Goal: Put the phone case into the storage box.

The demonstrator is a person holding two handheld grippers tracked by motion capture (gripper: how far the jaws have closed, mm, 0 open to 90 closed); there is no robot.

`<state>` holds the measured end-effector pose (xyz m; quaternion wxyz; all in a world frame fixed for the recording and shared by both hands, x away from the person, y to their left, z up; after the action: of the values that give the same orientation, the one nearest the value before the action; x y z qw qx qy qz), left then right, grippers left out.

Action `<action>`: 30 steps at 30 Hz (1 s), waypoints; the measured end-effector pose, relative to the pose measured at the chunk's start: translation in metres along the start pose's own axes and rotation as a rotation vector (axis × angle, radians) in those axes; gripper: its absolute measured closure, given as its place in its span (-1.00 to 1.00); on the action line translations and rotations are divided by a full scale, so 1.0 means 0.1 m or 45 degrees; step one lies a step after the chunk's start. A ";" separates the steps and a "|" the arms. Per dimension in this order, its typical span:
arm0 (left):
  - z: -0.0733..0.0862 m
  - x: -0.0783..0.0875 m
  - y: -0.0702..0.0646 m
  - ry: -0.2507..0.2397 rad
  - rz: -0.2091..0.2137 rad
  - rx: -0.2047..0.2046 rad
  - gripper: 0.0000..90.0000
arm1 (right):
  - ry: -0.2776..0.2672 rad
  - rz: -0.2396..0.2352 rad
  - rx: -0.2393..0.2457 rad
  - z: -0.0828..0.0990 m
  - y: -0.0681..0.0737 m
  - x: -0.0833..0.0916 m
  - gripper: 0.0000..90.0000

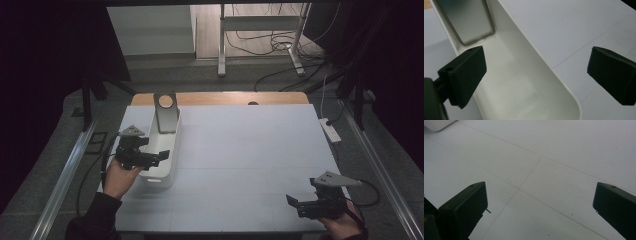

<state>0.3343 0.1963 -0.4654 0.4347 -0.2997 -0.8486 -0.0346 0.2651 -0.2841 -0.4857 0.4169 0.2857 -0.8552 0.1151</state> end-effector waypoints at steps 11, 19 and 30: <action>0.09 0.06 -0.05 -0.007 -0.034 -0.036 -1.00 | 0.002 -0.002 0.001 0.00 0.00 0.00 -1.00; 0.18 0.13 -0.08 -0.028 -0.035 -0.038 -1.00 | 0.002 -0.001 0.001 0.00 0.00 0.00 -1.00; 0.32 0.22 -0.09 -0.036 -0.021 -0.033 -1.00 | 0.000 0.000 0.001 0.00 0.00 0.00 -1.00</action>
<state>0.2963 0.2096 -0.4664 0.4183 -0.2989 -0.8566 -0.0449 0.2650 -0.2839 -0.4856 0.4167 0.2859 -0.8552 0.1155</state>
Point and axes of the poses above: each handheld gripper's, and its own axes: x roughly backward along the jaws, z roughly out of its underside, y roughly to its left, the point moved 5 cm from there along -x, roughly forward along the jaws, and after that the axes turned 10 degrees about y, right-handed, at the moved point
